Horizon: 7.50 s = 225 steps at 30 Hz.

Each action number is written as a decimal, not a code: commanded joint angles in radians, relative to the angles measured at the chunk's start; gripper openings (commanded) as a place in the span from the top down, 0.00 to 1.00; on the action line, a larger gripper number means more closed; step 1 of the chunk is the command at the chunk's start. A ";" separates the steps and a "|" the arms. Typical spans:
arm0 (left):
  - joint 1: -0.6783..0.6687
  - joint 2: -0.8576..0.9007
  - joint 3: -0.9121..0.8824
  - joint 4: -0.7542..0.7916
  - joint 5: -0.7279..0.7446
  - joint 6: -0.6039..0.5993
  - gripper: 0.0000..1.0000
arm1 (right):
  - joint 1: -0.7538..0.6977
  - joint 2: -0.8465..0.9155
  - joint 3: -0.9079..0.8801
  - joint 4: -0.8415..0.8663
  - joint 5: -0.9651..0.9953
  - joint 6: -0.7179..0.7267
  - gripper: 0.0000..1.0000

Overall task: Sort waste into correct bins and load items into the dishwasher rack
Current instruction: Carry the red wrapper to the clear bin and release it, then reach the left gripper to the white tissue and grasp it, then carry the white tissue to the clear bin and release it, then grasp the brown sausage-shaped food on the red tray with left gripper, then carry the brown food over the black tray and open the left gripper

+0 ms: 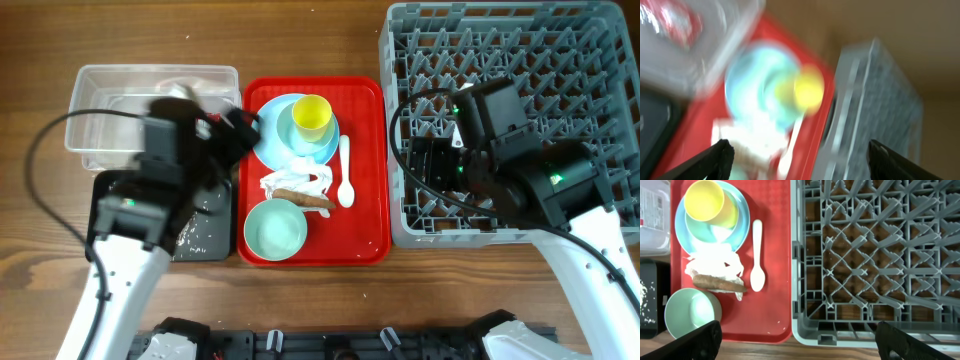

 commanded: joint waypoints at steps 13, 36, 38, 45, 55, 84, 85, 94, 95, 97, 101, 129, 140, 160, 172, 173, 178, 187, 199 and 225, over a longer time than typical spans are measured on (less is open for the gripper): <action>-0.463 0.496 -0.006 0.035 -0.312 0.261 0.25 | -0.001 0.001 0.014 0.003 0.017 -0.010 0.00; -0.472 0.661 -0.008 0.159 -0.386 0.293 0.20 | -0.002 0.001 0.014 0.003 0.017 -0.010 0.00; -0.472 0.704 -0.008 0.185 -0.389 0.293 0.21 | -0.001 0.001 0.014 0.003 0.017 -0.010 0.00; -0.472 0.716 -0.008 0.182 -0.389 0.293 0.92 | -0.002 0.001 0.014 0.003 0.017 -0.010 0.00; -0.472 0.445 -0.008 0.180 -0.496 0.311 0.96 | -0.002 0.001 0.014 0.003 0.017 -0.010 0.00; 0.249 0.468 -0.008 0.452 -0.301 0.323 0.00 | -0.002 0.001 0.014 0.003 0.017 -0.010 0.00; 0.248 0.447 -0.008 0.452 -0.249 0.341 0.00 | -0.001 0.001 0.014 0.003 0.017 -0.010 0.00; 0.214 0.013 -0.008 -0.111 0.102 0.277 0.00 | -0.002 0.001 0.014 0.003 0.017 -0.010 0.00; 0.184 -0.007 -0.008 -0.194 0.113 0.261 0.00 | -0.002 0.001 0.014 0.003 0.017 -0.010 0.00; 0.093 -0.002 -0.008 -0.293 0.113 0.224 0.00 | -0.001 0.001 0.014 0.003 0.017 -0.010 0.00; -0.115 0.048 -0.008 -0.283 0.095 0.187 0.27 | -0.001 0.001 0.014 0.003 0.017 -0.009 0.00; -0.556 0.517 -0.008 -0.164 -0.420 -0.141 0.78 | -0.001 0.001 0.014 0.003 0.017 -0.010 0.00; -0.557 0.517 -0.008 -0.100 -0.354 -0.719 0.59 | -0.001 0.001 0.014 0.003 0.017 -0.009 0.00; -0.558 0.687 -0.008 -0.032 -0.389 -0.763 0.72 | -0.001 0.001 0.014 0.003 0.017 -0.010 0.00; -0.529 0.508 -0.006 -0.007 -0.465 -0.704 0.87 | -0.001 0.001 0.014 0.003 0.017 -0.010 0.00; -0.519 0.477 -0.006 -0.007 -0.473 -0.691 0.87 | -0.001 0.001 0.014 0.003 0.017 -0.010 0.00; -0.357 0.321 -0.006 -0.085 -0.483 -0.679 0.96 | -0.001 0.001 0.014 0.003 0.017 -0.010 0.00; 0.041 0.309 -0.030 -0.297 -0.510 -0.680 0.90 | -0.001 0.001 0.014 0.003 0.017 -0.010 0.00; 0.074 0.314 -0.238 -0.072 -0.542 -0.684 0.80 | -0.001 0.001 0.014 0.003 0.017 -0.010 0.00; 0.073 -0.043 -0.101 -0.245 0.113 0.090 0.52 | -0.001 0.001 0.014 0.003 0.017 -0.010 0.00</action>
